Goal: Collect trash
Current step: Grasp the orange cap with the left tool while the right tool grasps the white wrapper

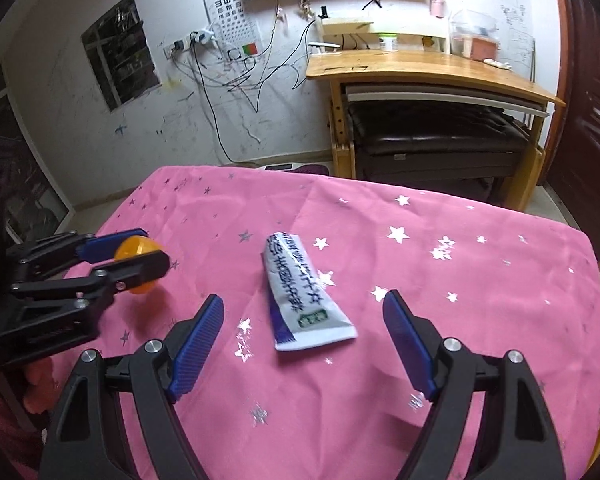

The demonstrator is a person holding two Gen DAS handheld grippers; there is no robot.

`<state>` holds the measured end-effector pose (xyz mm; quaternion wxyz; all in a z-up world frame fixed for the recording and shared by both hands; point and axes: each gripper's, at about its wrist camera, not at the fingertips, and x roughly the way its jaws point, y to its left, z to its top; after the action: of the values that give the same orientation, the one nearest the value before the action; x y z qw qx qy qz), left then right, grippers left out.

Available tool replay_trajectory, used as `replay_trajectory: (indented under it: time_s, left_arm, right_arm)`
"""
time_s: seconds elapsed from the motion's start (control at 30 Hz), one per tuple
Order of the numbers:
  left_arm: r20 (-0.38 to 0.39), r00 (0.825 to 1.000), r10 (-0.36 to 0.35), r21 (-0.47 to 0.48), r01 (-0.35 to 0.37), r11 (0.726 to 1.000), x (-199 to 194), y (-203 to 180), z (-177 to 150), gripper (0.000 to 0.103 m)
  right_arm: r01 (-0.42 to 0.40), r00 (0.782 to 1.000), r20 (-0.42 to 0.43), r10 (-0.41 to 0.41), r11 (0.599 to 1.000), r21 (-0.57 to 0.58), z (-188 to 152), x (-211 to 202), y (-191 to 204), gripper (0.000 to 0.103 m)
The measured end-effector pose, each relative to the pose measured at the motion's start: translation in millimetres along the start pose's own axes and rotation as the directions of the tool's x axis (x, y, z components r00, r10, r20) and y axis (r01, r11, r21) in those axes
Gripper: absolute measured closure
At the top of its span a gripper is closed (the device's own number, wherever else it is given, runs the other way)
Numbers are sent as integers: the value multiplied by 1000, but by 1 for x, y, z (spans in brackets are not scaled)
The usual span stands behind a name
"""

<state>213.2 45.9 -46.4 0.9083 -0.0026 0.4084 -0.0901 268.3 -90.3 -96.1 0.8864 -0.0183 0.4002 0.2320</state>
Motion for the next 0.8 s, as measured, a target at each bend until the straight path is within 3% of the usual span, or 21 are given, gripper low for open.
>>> replay_trajectory:
  time_s: [0.4, 0.53, 0.6, 0.8]
  left_arm:
    - [16, 1000, 19, -73, -18, 997, -5, 31, -3, 64]
    - [15, 1000, 28, -84, -26, 996, -5, 37, -4, 64]
    - [16, 999, 31, -93, -30, 995, -5, 38, -4, 64]
    - [30, 998, 61, -92, -58, 994, -11, 39, -3, 64]
  right_arm:
    - [71, 996, -56, -76, 995, -75, 15, 41, 17, 28]
    - [89, 993, -66, -94, 993, -77, 15, 46, 18, 62]
    - [95, 993, -62, -100, 993, -75, 16, 46, 16, 74]
    - [104, 994, -35, -106, 993, -63, 16, 39, 12, 80]
